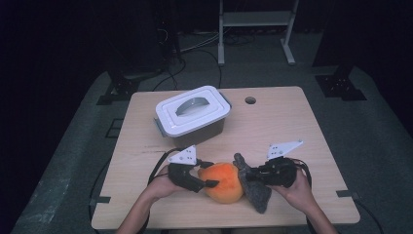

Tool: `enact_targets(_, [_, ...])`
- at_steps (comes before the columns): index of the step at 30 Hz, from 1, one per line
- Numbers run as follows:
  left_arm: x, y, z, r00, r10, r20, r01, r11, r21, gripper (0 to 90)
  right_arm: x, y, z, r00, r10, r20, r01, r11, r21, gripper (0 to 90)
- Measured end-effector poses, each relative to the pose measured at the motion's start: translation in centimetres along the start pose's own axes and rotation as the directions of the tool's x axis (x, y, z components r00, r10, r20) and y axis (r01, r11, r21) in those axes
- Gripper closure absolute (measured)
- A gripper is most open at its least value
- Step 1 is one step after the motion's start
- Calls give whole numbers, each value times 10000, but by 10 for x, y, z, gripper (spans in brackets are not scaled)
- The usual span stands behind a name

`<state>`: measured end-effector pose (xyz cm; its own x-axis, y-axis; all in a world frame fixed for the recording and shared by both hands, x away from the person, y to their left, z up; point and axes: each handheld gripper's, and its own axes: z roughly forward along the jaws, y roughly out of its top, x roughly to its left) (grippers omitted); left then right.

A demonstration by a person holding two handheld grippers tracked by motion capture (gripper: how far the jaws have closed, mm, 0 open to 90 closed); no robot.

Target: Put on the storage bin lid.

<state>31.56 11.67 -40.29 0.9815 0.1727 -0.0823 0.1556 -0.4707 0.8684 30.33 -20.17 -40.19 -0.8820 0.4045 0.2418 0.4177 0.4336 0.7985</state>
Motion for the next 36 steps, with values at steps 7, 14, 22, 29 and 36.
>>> enact_targets(7, [-8, 11, 0, 9986, 435, -309, -432, 9990, 116, 418, 12, 9, 0, 9991, -158, -400, 118, 9953, -961, 765])
enact_targets(14, [-6, 9, -3, 9991, 297, -306, -297, 9996, 8, 419, 0, -1, 7, 9991, 302, -289, -308, 9993, -205, 764])
enact_targets(22, [-9, 14, -2, 9981, 471, -402, -471, 9989, 0, 423, 15, 15, -2, 9990, -311, -316, 270, 9924, -1204, 763])
enact_targets(29, [-5, 8, 0, 9993, 205, -307, -199, 9996, 203, 171, 10, 5, 10, 9989, -89, -454, 63, 9983, -578, 762])
enact_targets(36, [-4, 2, -1, 9995, 314, -14, -314, 9994, 135, 316, 1, -1, 11, 9985, 207, -501, -202, 9997, 103, 763])
